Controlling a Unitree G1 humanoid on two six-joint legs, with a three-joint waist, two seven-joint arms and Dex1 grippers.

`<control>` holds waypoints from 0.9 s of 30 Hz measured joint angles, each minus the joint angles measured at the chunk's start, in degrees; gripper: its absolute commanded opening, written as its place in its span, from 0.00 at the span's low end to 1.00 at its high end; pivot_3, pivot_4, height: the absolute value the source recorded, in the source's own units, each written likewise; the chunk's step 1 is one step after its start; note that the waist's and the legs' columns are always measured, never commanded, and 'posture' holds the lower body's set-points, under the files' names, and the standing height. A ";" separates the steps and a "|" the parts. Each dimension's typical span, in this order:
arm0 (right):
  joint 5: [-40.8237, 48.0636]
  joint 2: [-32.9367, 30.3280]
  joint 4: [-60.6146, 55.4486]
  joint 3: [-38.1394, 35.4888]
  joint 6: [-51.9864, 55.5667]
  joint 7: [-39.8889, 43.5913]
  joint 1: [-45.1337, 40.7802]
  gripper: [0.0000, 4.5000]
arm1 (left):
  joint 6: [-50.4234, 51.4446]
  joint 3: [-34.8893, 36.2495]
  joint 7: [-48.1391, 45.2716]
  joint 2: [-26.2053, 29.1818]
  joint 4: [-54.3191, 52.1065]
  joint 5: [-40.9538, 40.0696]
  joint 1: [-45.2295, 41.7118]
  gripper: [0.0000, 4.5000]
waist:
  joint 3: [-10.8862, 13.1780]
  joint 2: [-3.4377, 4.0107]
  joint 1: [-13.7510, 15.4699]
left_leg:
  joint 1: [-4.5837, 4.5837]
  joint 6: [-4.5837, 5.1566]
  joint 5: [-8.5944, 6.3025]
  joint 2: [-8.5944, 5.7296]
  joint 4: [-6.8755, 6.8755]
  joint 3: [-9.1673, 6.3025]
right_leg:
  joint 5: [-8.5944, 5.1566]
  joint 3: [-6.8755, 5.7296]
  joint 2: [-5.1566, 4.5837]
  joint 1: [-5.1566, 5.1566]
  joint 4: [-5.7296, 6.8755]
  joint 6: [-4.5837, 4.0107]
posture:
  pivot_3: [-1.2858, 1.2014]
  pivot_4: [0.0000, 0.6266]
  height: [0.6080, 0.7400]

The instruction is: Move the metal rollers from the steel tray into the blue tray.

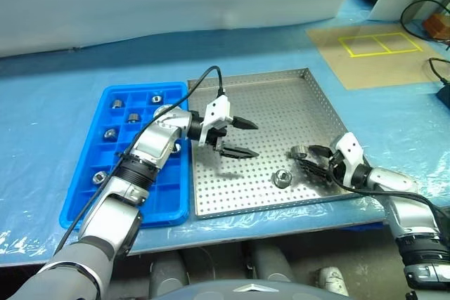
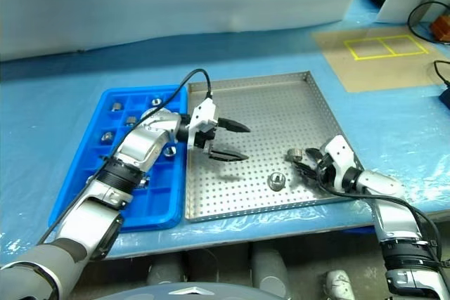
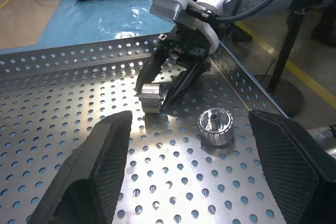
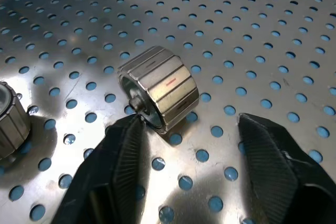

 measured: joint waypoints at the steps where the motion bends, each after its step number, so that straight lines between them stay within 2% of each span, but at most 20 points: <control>1: -0.22 0.13 0.08 0.36 -0.25 -0.25 -0.28 0.55 | 0.00 0.00 0.01 0.06 -0.04 0.00 0.00 0.83 | 0.00 0.00 0.02 | 0.00 0.00 0.00 0.00 0.00 0.00 | 0.00 0.00 0.00 0.00 0.00 0.00 | 0.41 0.24 1.00; 14: -0.94 2.38 0.37 2.38 -1.67 -1.99 -1.50 0.55 | 0.01 0.03 0.49 0.71 -0.08 0.03 0.03 0.83 | 0.00 0.00 -0.03 | 0.01 -0.01 0.00 0.00 -0.03 0.00 | 0.00 0.00 0.00 0.00 -0.01 0.00 | 0.40 0.24 1.00; 18: -0.79 5.64 -0.12 4.08 -0.95 -2.59 -3.45 0.55 | -0.01 0.03 0.49 0.70 -0.04 0.07 0.02 0.83 | 0.00 0.01 0.02 | -0.09 -0.02 0.01 0.00 -0.06 0.00 | 0.00 0.01 0.00 -0.18 0.00 0.00 | 0.41 0.24 1.00; 27: -3.28 7.93 1.35 8.60 -1.65 -3.17 -8.54 0.55 | -0.01 0.07 0.54 1.20 -0.02 0.29 0.03 0.83 | 0.01 0.01 0.28 | -0.11 -0.01 0.00 0.00 -0.13 0.00 | 0.00 0.02 -0.01 -0.32 -0.02 -0.02 | 0.41 0.24 1.00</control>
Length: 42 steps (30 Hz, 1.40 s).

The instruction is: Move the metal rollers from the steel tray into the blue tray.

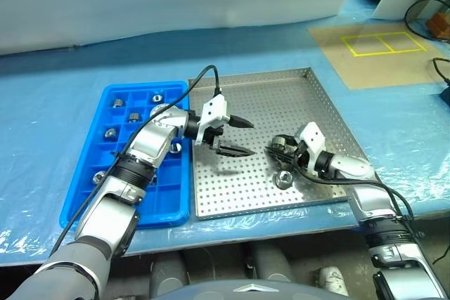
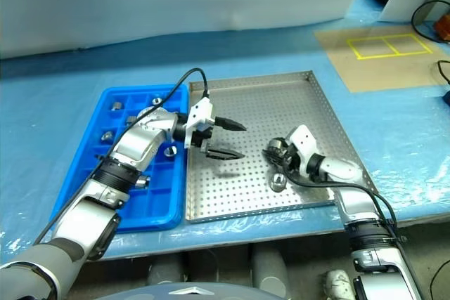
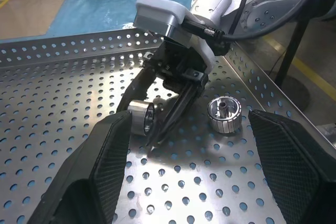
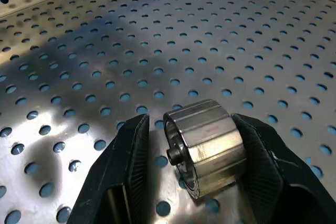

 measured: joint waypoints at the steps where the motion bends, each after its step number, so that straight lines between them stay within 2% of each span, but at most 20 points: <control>1: -0.24 0.25 0.75 0.45 -0.30 0.08 -0.26 0.51 | 0.00 0.01 0.01 0.06 0.00 0.03 0.00 0.83 | 0.00 0.00 0.02 | 0.00 0.00 0.00 0.00 0.00 0.00 | 0.00 0.00 0.00 0.00 0.00 0.00 | 0.41 0.24 1.00; 3: -0.55 0.44 1.15 0.84 -1.02 0.26 -0.51 0.41 | 0.00 0.06 0.02 0.32 0.00 0.05 0.00 0.83 | 0.00 0.01 0.11 | 0.01 0.00 0.00 0.00 0.00 0.00 | 0.00 0.01 0.00 0.00 0.01 0.00 | 0.41 0.24 1.00; 5: -0.64 0.43 1.72 0.88 -1.91 0.61 -0.62 0.28 | 0.00 0.13 0.03 0.54 0.00 0.07 0.00 0.83 | 0.00 0.01 0.21 | 0.02 -0.01 0.00 0.00 0.01 0.00 | 0.00 0.02 0.00 0.01 0.01 0.00 | 0.42 0.24 1.00; 16: -1.90 0.12 3.68 0.55 -4.43 -1.69 -1.38 0.27 | 0.00 0.17 0.03 1.05 -0.07 0.12 0.27 0.83 | 0.00 0.01 0.45 | 0.04 -0.02 0.01 0.00 0.02 0.01 | 0.00 0.04 0.00 0.02 0.05 0.00 | 0.41 0.24 1.00; 20: -1.21 0.26 1.38 0.61 -0.85 -0.78 -2.06 0.27 | 0.72 0.91 0.02 1.56 -0.18 -0.40 0.26 0.83 | 0.02 0.03 0.35 | 0.04 -0.03 0.02 0.00 0.02 0.01 | 0.00 0.06 0.01 -0.01 0.10 0.00 | 0.42 0.24 1.00; 27: 3.46 3.43 -8.12 4.04 5.63 5.85 -13.97 0.27 | 7.97 7.35 0.03 8.32 -4.28 -4.82 -1.98 0.83 | 0.10 0.07 0.25 | 0.13 -0.28 0.17 0.14 -0.25 0.00 | -0.01 0.06 0.18 -0.11 0.23 -0.04 | 0.49 0.24 1.00; 30: 3.60 6.46 -6.49 7.68 5.65 9.54 -18.04 0.27 | 11.12 10.53 0.74 14.24 -9.50 -5.53 1.49 0.83 | 0.10 0.08 1.09 | 0.14 -0.43 0.25 0.19 -0.63 0.00 | -0.12 -0.07 0.17 -0.13 0.18 -0.23 | 0.52 0.24 1.00; 34: 3.88 9.58 -1.99 10.72 4.87 14.41 -20.81 0.27 | 15.58 13.24 2.17 20.38 -17.09 -6.87 10.56 0.83 | 0.11 0.10 3.37 | -0.02 -0.59 0.35 0.32 -0.71 -0.09 | -0.17 -0.30 0.20 -0.36 0.19 -0.31 | 0.57 0.24 1.00; 42: 8.82 12.09 1.63 14.25 9.36 28.34 -25.28 0.27 | 25.01 21.74 8.65 27.46 -35.65 -12.47 25.98 0.83 | 0.12 0.08 8.43 | -0.45 -0.74 0.42 0.50 -0.68 -0.37 | -0.24 -0.79 0.17 -0.60 0.30 -0.43 | 0.64 0.24 1.00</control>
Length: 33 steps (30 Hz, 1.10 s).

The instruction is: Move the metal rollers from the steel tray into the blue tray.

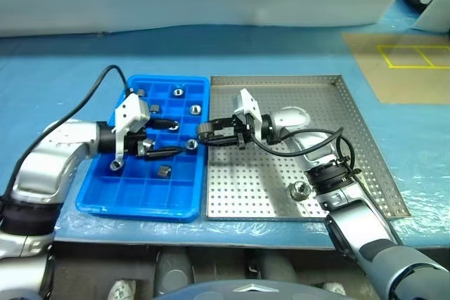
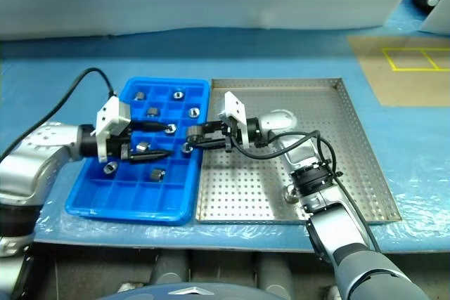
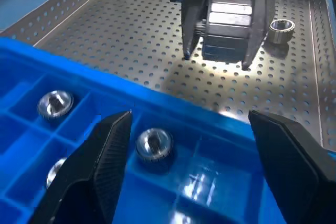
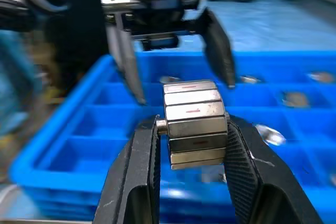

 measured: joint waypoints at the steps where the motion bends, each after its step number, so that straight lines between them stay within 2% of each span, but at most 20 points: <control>1: 0.18 0.04 0.00 0.57 0.69 0.98 0.06 0.27 | 0.74 0.19 0.72 0.01 -1.09 -0.56 0.74 0.83 | 0.00 0.01 0.67 | 0.00 -0.04 0.02 0.05 0.01 -0.02 | -0.01 -0.01 -0.01 0.00 0.02 -0.02 | 0.64 0.24 1.00; 9: -0.02 1.09 -1.73 3.84 2.41 1.99 3.57 0.27 | 4.31 0.01 3.88 0.18 -6.65 -3.74 2.92 0.83 | 0.01 0.01 2.12 | 0.20 -0.64 0.37 0.22 0.04 -0.15 | -0.08 -0.08 0.08 0.00 0.45 -0.14 | 0.62 0.24 1.00; 18: -4.11 2.80 -4.37 5.48 -0.33 -4.42 7.16 0.27 | 2.24 -8.01 1.29 -0.59 -1.67 -2.82 -4.51 0.83 | 0.00 0.00 1.41 | 0.33 -0.82 0.48 0.21 0.07 -0.16 | -0.10 0.02 0.13 0.00 0.70 -0.17 | 0.58 0.24 1.00; 23: -4.41 3.16 -5.51 5.82 -0.35 -5.45 7.66 0.27 | 0.73 -9.78 -1.68 -0.21 0.46 -2.52 -5.47 0.83 | 0.00 0.00 0.40 | 0.32 -0.82 0.48 0.22 0.06 -0.16 | -0.11 0.02 0.15 -0.02 0.69 -0.18 | 0.58 0.24 1.00; 26: -4.38 3.07 -6.04 6.50 -0.09 -4.92 7.80 0.27 | 0.63 -7.27 -6.73 2.34 0.35 -6.67 -4.00 0.83 | 0.00 0.00 -0.24 | 0.32 -0.82 0.48 0.24 0.01 -0.17 | -0.15 -0.01 0.17 -0.05 0.71 -0.24 | 0.58 0.24 1.00; 28: -4.26 2.67 -6.74 7.18 0.46 -3.98 8.15 0.27 | 2.81 -2.74 -9.85 6.52 -0.87 -11.08 -1.57 0.83 | 0.00 0.00 -0.76 | 0.27 -0.82 0.48 0.25 0.01 -0.18 | -0.16 -0.03 0.18 -0.11 0.71 -0.26 | 0.59 0.24 1.00; 31: -4.21 2.12 -7.00 7.35 0.87 -2.82 8.21 0.27 | 3.75 2.77 -12.11 12.24 -2.11 -12.80 2.21 0.83 | 0.00 0.00 -0.75 | 0.28 -0.81 0.48 0.24 0.00 -0.18 | -0.17 -0.03 0.17 -0.10 0.70 -0.26 | 0.60 0.24 1.00; 33: -4.16 2.34 -6.89 7.69 0.82 -1.88 7.92 0.27 | 3.77 5.39 -12.59 14.06 -3.36 -12.90 6.06 0.83 | 0.00 0.00 -0.69 | 0.29 -0.78 0.46 0.24 0.01 -0.18 | -0.17 -0.03 0.15 -0.08 0.70 -0.26 | 0.61 0.24 1.00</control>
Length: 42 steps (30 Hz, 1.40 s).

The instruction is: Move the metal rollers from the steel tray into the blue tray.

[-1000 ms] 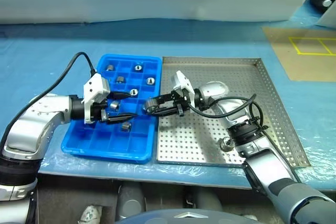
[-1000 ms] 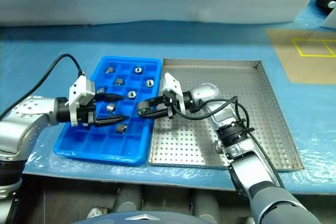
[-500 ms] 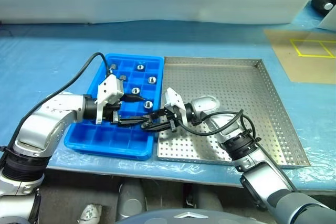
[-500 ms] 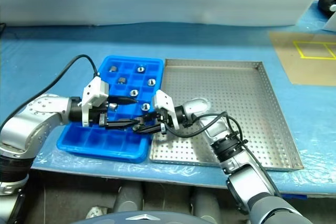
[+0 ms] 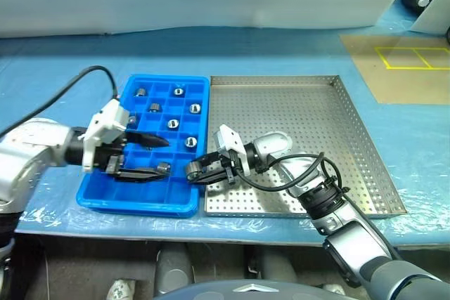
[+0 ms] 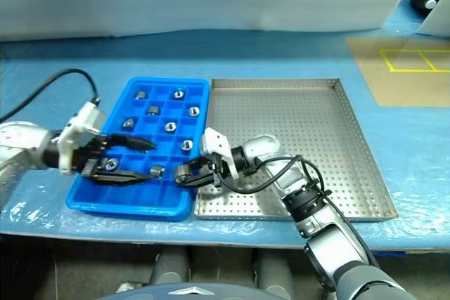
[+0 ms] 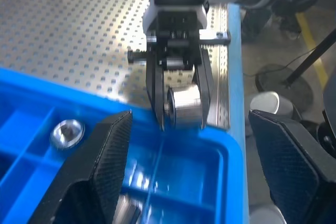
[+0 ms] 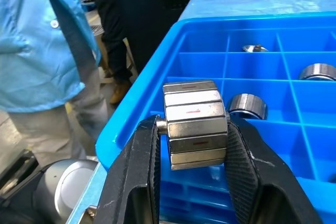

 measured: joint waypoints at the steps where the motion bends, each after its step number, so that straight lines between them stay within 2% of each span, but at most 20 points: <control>1: 0.00 0.21 0.13 0.16 -0.08 0.28 -0.16 0.27 | 0.01 0.96 0.03 0.24 -0.84 -0.04 1.65 0.83 | 0.00 0.00 0.14 | -0.01 0.01 0.00 0.01 0.00 0.00 | 0.00 -0.01 0.00 -0.01 0.00 0.00 | 0.62 0.24 1.00; 6: -0.07 2.73 2.25 1.20 -1.54 1.99 -2.01 0.27 | 0.93 7.43 0.79 1.07 -8.06 -1.43 11.91 0.83 | -0.01 -0.02 0.47 | -0.03 0.07 -0.04 0.08 0.00 -0.04 | -0.04 -0.09 0.01 -0.01 0.02 -0.07 | 0.66 0.24 1.00; 11: -0.54 5.83 5.28 3.51 -4.04 2.66 -2.24 0.27 | 2.98 11.85 3.90 1.09 -11.83 -3.50 14.90 0.83 | -0.01 -0.02 1.87 | -0.04 0.16 -0.09 0.09 0.00 -0.06 | -0.06 -0.13 0.00 -0.01 0.06 -0.10 | 0.67 0.24 1.00; 16: -1.49 8.21 7.20 4.08 -6.45 2.17 -2.89 0.27 | 3.02 11.98 5.77 1.06 -13.04 -3.50 16.58 0.83 | -0.01 -0.02 2.83 | -0.02 0.17 -0.10 0.09 0.01 -0.08 | -0.07 -0.12 0.00 -0.01 0.10 -0.10 | 0.67 0.24 1.00; 18: -2.15 8.82 8.88 4.04 -7.96 1.87 -3.61 0.44 | 2.91 11.96 6.47 0.92 -13.04 -3.49 16.57 0.83 | -0.01 -0.02 3.10 | -0.02 0.17 -0.10 0.09 0.01 -0.08 | -0.07 -0.12 0.00 -0.01 0.11 -0.10 | 0.67 0.24 1.00; 22: -2.65 8.88 11.02 3.66 -9.49 1.70 -4.21 0.69 | 2.59 11.58 7.51 0.78 -13.03 -3.48 16.27 0.83 | -0.02 -0.03 3.22 | -0.04 0.16 -0.09 0.09 0.02 -0.09 | -0.07 -0.12 0.00 -0.01 0.11 -0.10 | 0.67 0.24 1.00; 29: -2.89 7.75 12.33 2.71 -9.61 1.34 -5.49 0.69 | 1.76 9.30 7.69 0.79 -11.96 -3.32 13.49 0.83 | -0.02 -0.04 3.13 | -0.01 0.07 -0.04 0.09 0.05 -0.09 | -0.06 -0.11 0.01 -0.01 0.17 -0.10 | 0.65 0.24 1.00; 42: -2.08 1.97 8.65 -5.19 -7.25 -3.20 -5.38 0.69 | -2.10 -2.82 6.94 -1.88 -3.27 0.03 0.48 0.83 | -0.04 -0.07 2.42 | 0.01 -0.09 0.06 0.08 0.18 -0.08 | -0.05 -0.03 0.06 -0.01 0.27 -0.09 | 0.59 0.24 1.00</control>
